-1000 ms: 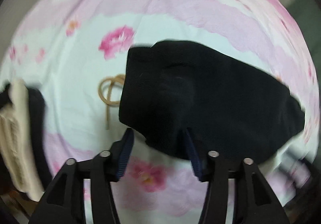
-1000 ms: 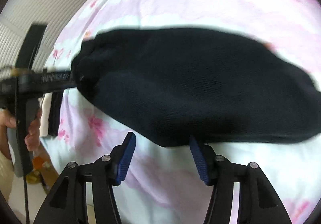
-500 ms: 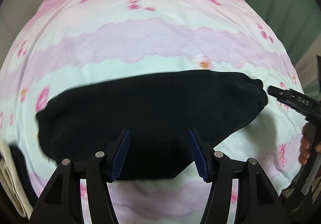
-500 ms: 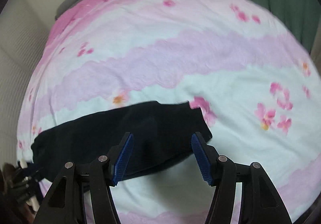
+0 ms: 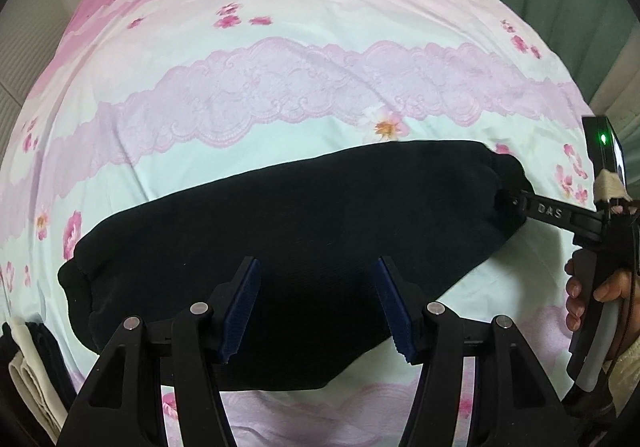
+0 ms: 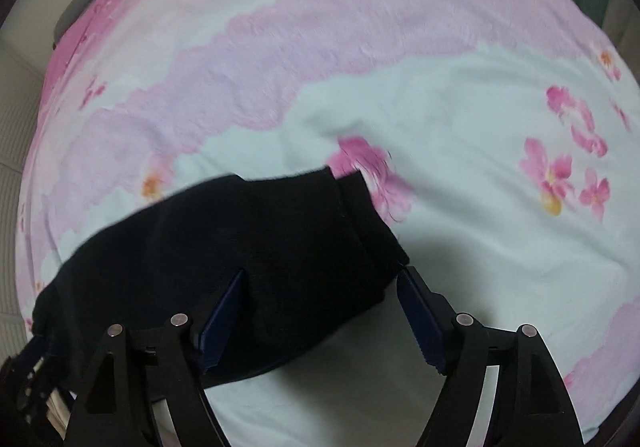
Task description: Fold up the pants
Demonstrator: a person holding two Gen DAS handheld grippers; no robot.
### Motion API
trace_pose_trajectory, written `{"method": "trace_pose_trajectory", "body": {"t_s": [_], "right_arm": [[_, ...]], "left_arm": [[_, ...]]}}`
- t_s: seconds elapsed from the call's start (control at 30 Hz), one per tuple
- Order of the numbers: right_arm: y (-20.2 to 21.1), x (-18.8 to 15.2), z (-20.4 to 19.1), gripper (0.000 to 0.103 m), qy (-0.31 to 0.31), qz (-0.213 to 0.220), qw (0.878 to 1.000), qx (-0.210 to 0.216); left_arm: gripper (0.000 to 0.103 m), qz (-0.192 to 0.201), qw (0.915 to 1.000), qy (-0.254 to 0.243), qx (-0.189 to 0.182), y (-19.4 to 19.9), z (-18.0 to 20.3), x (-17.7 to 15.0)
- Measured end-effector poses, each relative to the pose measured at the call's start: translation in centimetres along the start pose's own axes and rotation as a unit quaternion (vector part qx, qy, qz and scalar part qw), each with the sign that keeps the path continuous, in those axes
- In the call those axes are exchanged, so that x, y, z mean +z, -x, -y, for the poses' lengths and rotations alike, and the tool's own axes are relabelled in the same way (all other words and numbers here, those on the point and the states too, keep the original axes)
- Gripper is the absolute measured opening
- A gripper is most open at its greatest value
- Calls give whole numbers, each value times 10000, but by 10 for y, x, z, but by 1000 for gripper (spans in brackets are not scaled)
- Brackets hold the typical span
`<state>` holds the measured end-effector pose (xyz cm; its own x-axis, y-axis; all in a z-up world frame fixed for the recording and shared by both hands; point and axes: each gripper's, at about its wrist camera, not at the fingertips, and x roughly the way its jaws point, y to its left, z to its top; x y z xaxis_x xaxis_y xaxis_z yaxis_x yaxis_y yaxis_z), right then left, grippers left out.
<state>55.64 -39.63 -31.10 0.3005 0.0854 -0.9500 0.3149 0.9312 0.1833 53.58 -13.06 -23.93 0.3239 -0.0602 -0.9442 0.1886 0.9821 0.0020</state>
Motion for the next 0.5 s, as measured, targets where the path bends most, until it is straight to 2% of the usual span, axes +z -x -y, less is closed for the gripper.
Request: {"method": "trace_pose_trajectory", "body": {"t_s": [0.03,0.1,0.2,0.27,0.33,0.37,0.43,0.5], "right_arm": [[-5,-1,5,83,-10,-55,9999,-93],[-12,-2,16,87,-184,-102,9998,38],[-21,-3,29,87,-545,-129,9973,472],[-24,-1,27,80,-518,-79,9966,635],[-28,0,24,61,-554,-129,9943,901],[-31,1,24,57,-636,-170,9923,1048],[-35,2,24,40,-732,-227,9897,1213],[-28,4,22,34,-786,-198,9893,1215]], "left_arm": [[58,-24,10000,23,-10,-1,-1,-1],[58,-55,10000,71,-20,-5,-4,-1],[58,-108,9999,104,-11,-11,-6,-2],[58,-169,9998,131,-16,-16,-7,-3],[58,-203,9997,140,-53,-18,-6,-4],[58,-218,9997,123,-62,-19,-4,-4],[58,-236,9996,65,-117,-22,0,-4],[58,-273,9995,-1,-188,-25,4,-4]]}}
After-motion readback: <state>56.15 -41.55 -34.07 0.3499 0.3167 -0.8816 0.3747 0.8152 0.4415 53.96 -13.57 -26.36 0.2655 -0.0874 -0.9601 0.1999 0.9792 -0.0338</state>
